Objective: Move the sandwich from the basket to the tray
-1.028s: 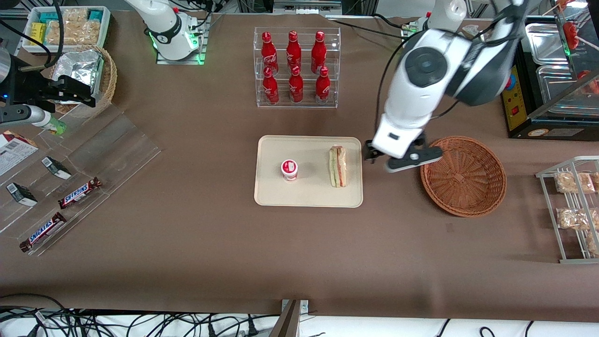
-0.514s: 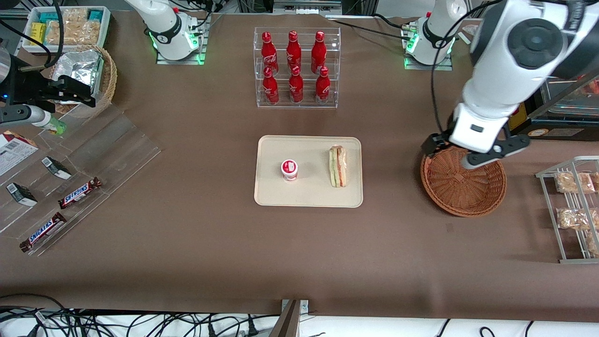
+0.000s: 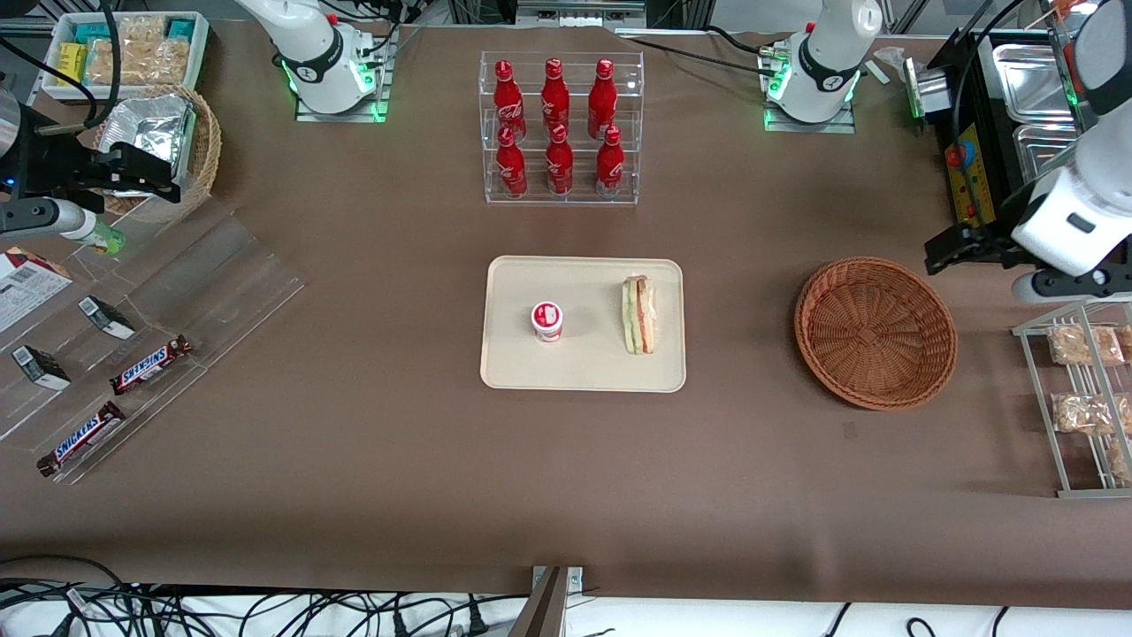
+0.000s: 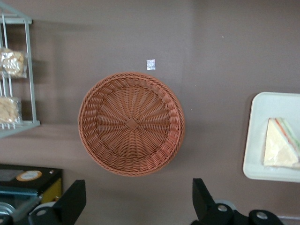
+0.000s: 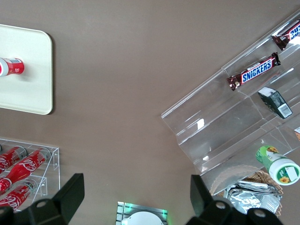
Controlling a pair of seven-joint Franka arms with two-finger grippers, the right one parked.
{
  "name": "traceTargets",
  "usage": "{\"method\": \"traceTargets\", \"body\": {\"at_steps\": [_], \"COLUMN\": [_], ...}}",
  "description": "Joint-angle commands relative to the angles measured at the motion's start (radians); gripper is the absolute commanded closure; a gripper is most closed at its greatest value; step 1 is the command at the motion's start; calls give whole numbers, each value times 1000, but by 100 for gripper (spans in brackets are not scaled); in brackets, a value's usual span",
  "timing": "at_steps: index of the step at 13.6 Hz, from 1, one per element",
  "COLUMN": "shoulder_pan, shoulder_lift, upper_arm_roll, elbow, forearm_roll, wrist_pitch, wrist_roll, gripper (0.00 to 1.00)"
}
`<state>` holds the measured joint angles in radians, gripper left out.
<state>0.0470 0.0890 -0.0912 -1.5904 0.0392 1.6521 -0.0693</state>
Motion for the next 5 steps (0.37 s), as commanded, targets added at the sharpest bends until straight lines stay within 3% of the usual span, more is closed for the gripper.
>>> {"method": "traceTargets", "body": {"at_steps": [1, 5], "shoulder_pan": [25, 21], "shoulder_lift": [-29, -22], "upper_arm_roll": [-15, -19], "elbow": [3, 12], "forearm_roll": [-19, -38], "wrist_pitch": [-20, -21], "wrist_roll": [163, 164], "gripper": [0, 0]}}
